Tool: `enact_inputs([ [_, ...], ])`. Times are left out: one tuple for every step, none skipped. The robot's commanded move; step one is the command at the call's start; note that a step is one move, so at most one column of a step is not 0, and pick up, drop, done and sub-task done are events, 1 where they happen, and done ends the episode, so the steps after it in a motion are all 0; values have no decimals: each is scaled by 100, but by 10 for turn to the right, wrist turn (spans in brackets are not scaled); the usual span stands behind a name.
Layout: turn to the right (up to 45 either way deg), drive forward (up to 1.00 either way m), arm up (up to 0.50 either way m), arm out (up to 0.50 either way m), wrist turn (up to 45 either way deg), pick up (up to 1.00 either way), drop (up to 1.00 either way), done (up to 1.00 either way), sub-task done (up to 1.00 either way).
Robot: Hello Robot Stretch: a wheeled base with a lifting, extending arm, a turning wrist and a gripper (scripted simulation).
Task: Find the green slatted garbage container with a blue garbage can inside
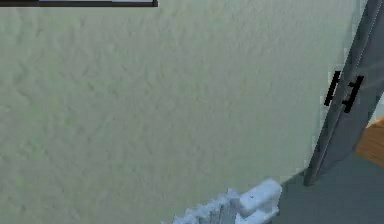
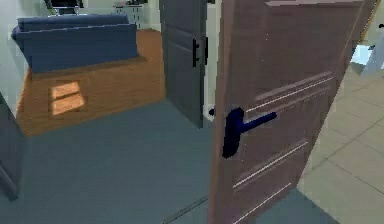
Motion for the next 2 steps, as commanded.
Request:
enact_inputs([
  [450,0,0,0,0,0,0,0,0],
  [120,0,0,0,0,0,0,0,0],
])
